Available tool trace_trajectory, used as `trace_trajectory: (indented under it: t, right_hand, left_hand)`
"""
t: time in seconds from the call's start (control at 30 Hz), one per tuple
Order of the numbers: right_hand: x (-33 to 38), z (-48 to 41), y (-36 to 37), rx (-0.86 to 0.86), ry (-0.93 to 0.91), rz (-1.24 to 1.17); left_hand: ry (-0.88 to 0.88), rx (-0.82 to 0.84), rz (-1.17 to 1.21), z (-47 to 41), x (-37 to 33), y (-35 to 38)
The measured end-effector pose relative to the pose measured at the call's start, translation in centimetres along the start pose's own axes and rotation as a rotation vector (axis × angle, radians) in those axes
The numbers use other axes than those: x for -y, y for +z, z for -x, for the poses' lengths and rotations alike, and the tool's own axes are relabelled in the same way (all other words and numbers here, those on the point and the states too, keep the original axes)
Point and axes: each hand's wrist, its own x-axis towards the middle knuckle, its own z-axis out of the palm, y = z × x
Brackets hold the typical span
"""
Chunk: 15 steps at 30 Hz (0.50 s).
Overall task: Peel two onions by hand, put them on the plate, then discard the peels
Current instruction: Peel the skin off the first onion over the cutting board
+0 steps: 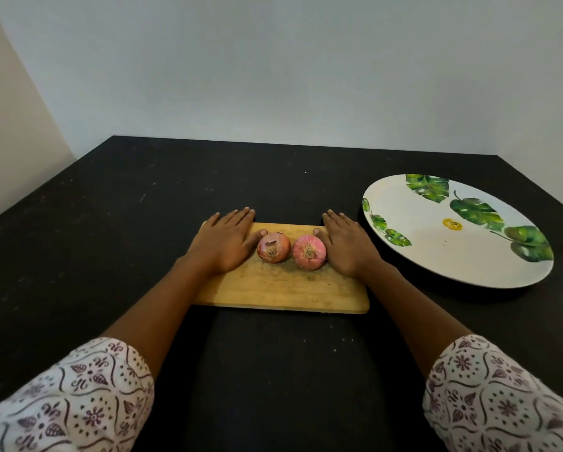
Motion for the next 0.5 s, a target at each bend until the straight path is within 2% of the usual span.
trace_trajectory:
  t: [0.17, 0.27, 0.33, 0.4, 0.5]
  right_hand:
    - [-0.3, 1.0, 0.1, -0.047, -0.015, -0.066]
    - [-0.3, 1.6, 0.2, -0.187, -0.025, -0.260]
    - [-0.1, 2.3, 0.0, -0.378, -0.024, -0.426]
    - [0.2, 3.3, -0.5, -0.539, -0.060, -0.564]
    - [1.0, 4.9, -1.4, -0.582, -0.163, -0.730]
  left_hand:
    - [-0.009, -0.069, 0.068, 0.9, -0.3, 0.5]
    - [-0.045, -0.143, 0.194, 1.0, -0.4, 0.4]
    - [-0.138, -0.204, 0.396, 0.9, -0.3, 0.3]
    - [-0.233, -0.318, 0.701, 0.8, -0.3, 0.0]
    - [-0.295, -0.549, 1.015, 0.9, -0.2, -0.4]
